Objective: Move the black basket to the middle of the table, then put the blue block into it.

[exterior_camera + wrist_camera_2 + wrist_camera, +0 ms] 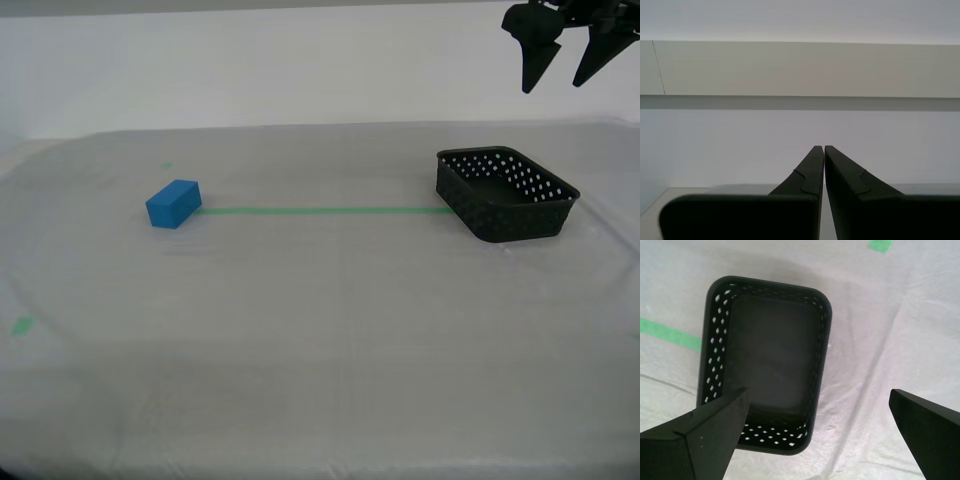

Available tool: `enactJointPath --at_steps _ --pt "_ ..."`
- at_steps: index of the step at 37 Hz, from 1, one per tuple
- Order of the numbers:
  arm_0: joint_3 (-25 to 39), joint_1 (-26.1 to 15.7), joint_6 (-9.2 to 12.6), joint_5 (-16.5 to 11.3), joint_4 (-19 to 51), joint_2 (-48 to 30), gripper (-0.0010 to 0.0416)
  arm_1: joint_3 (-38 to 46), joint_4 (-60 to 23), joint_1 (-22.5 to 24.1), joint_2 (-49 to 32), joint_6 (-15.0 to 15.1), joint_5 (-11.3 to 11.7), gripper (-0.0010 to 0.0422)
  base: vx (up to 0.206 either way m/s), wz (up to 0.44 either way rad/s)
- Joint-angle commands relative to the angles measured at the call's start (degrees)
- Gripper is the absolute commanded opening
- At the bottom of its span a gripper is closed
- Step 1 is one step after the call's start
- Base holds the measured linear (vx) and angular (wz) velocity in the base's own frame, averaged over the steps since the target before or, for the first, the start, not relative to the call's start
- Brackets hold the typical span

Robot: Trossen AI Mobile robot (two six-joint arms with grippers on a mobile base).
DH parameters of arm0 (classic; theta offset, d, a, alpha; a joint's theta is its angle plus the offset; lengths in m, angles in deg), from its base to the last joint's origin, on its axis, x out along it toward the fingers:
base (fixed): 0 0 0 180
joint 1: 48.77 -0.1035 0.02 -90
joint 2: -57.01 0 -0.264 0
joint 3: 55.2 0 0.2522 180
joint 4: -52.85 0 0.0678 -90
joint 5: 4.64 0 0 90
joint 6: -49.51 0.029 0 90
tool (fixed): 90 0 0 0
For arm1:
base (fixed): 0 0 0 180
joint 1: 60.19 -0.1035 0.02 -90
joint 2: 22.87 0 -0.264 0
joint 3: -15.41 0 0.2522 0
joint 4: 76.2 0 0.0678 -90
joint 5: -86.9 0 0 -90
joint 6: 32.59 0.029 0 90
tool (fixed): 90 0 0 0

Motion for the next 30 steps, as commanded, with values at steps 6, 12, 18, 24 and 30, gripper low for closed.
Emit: enactJointPath --at_steps 6,12,18,24,30 --pt "0.0 0.0 0.1 0.4 -2.7 0.0 0.0393 0.0 0.3 0.0 0.0 0.1 -0.1 0.0000 0.000 0.000" --pt "0.0 0.0 0.2 0.4 -5.0 0.0 0.0393 0.0 0.3 0.0 0.0 0.1 -0.1 0.0000 0.000 0.000" --pt "0.0 0.0 0.5 0.4 -5.3 0.0 0.0393 0.0 0.3 0.0 0.0 0.1 -0.1 0.0000 0.000 0.000" --pt "0.0 0.0 1.7 1.6 -5.4 0.0 0.0393 0.0 0.3 0.0 0.0 0.1 -0.1 0.0000 0.000 0.000" --pt "0.0 0.0 3.0 1.7 -5.8 0.0 0.0393 0.0 0.3 0.0 0.0 0.1 -0.1 0.0000 0.000 0.000"
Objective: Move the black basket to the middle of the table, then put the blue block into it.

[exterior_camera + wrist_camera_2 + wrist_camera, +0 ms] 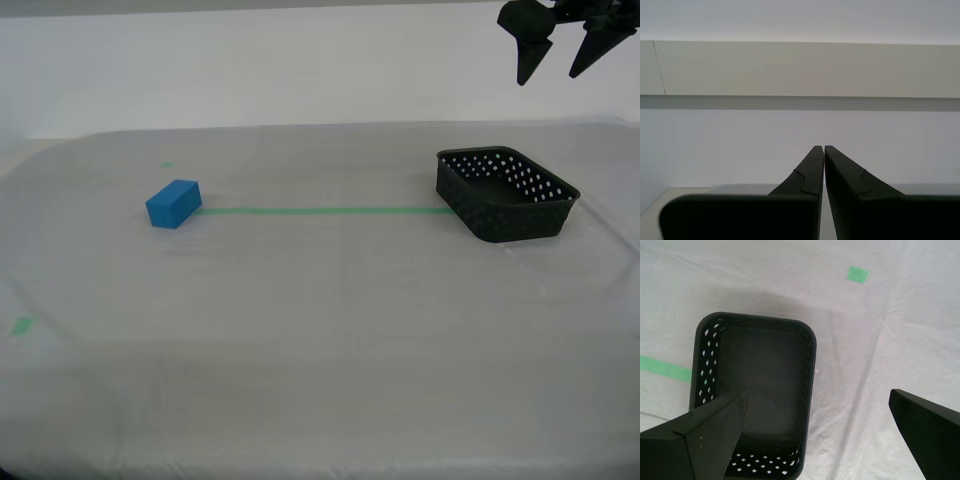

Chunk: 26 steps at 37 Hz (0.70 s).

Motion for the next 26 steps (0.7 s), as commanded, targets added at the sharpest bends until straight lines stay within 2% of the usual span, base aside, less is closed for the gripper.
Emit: enactJointPath --at_steps 1,9,26 --pt "0.0 0.0 0.5 0.3 -0.3 0.0 0.0393 0.0 0.3 0.0 0.0 0.1 -0.1 0.0000 0.000 0.000" --pt "-2.0 0.0 1.2 0.3 -3.0 0.0 0.0393 0.0 0.3 0.0 0.0 0.1 -0.1 0.0000 0.000 0.000" --pt "-17.9 0.0 1.2 0.3 -15.4 0.0 0.0393 0.0 0.3 0.0 0.0 0.1 -0.1 0.0000 0.000 0.000"
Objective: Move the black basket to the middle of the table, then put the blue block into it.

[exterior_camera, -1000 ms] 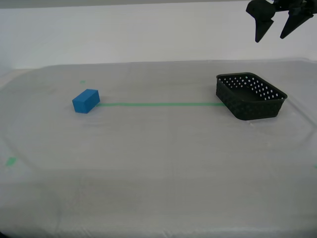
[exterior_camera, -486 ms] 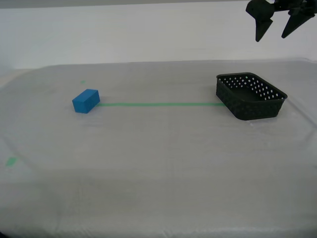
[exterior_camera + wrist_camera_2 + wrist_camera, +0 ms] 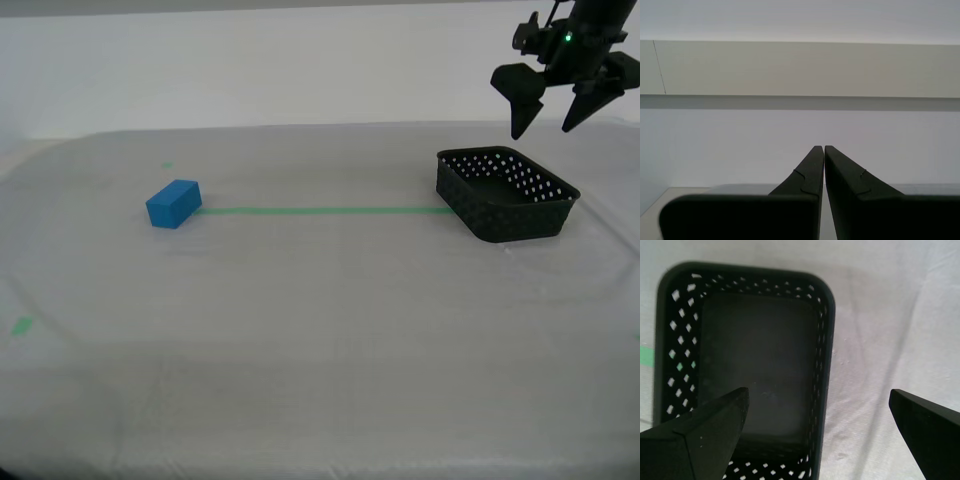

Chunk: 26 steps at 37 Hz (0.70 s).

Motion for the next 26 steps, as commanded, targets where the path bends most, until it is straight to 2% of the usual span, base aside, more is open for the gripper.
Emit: enactJointPath --at_steps 1,11,16,23,26 --pt "-2.9 0.0 0.2 0.2 -3.2 0.0 0.0393 0.0 0.3 0.0 0.0 0.1 -0.1 0.0000 0.000 0.000" --pt "-11.5 0.0 0.3 0.2 -15.1 0.0 0.0393 0.0 0.3 0.0 0.0 0.1 -0.1 0.0000 0.000 0.000" --pt "-14.5 0.0 2.4 1.0 -20.7 0.0 0.0393 0.0 0.3 0.0 0.0 0.1 -0.1 0.0000 0.000 0.000" --pt "-16.1 0.0 3.8 1.6 -23.7 0.0 0.0393 0.0 0.3 0.0 0.0 0.1 -0.1 0.0000 0.000 0.000" --pt "-16.7 0.0 5.0 1.7 -24.1 0.0 0.0393 0.0 0.3 0.0 0.0 0.1 -0.1 0.0000 0.000 0.000"
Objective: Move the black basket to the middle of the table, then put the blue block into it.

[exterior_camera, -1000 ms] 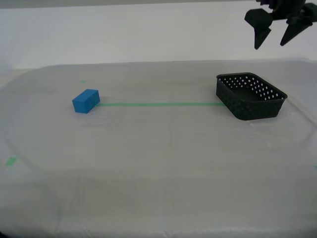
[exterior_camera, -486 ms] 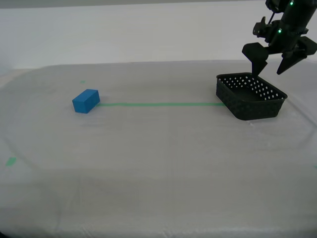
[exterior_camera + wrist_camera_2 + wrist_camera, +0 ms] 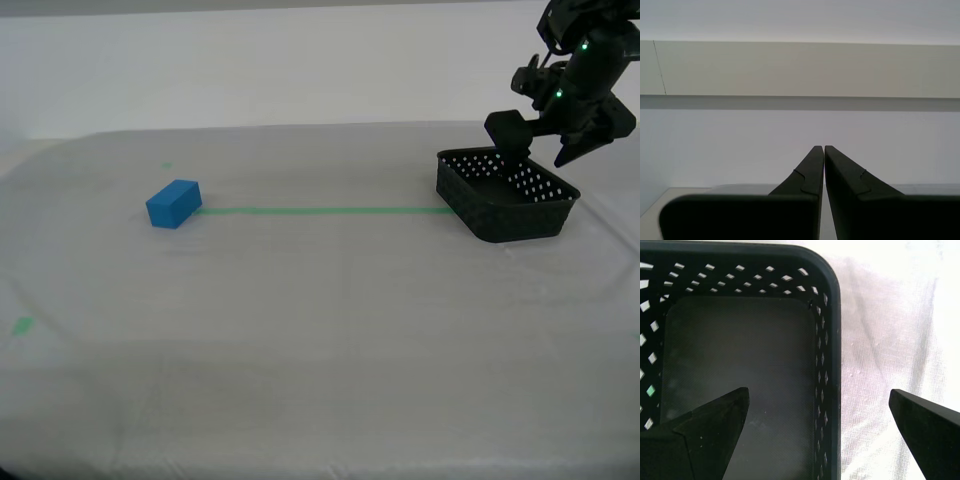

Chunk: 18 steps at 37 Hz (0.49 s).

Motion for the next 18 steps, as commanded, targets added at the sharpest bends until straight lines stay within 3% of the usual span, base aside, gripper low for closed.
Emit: enactJointPath --at_steps 1,5,18 --pt "-0.8 -0.1 1.9 0.4 -0.8 0.0 0.0393 0.0 0.3 0.0 0.0 0.1 -0.1 0.0000 0.000 0.000" --pt "-1.9 -0.1 3.5 0.4 -2.1 0.0 0.0393 0.0 0.3 0.0 0.0 0.1 -0.1 0.0000 0.000 0.000" --pt "-2.8 -0.1 3.3 0.4 -3.8 0.0 0.0393 0.0 0.3 0.0 0.0 0.1 -0.1 0.0000 0.000 0.000"
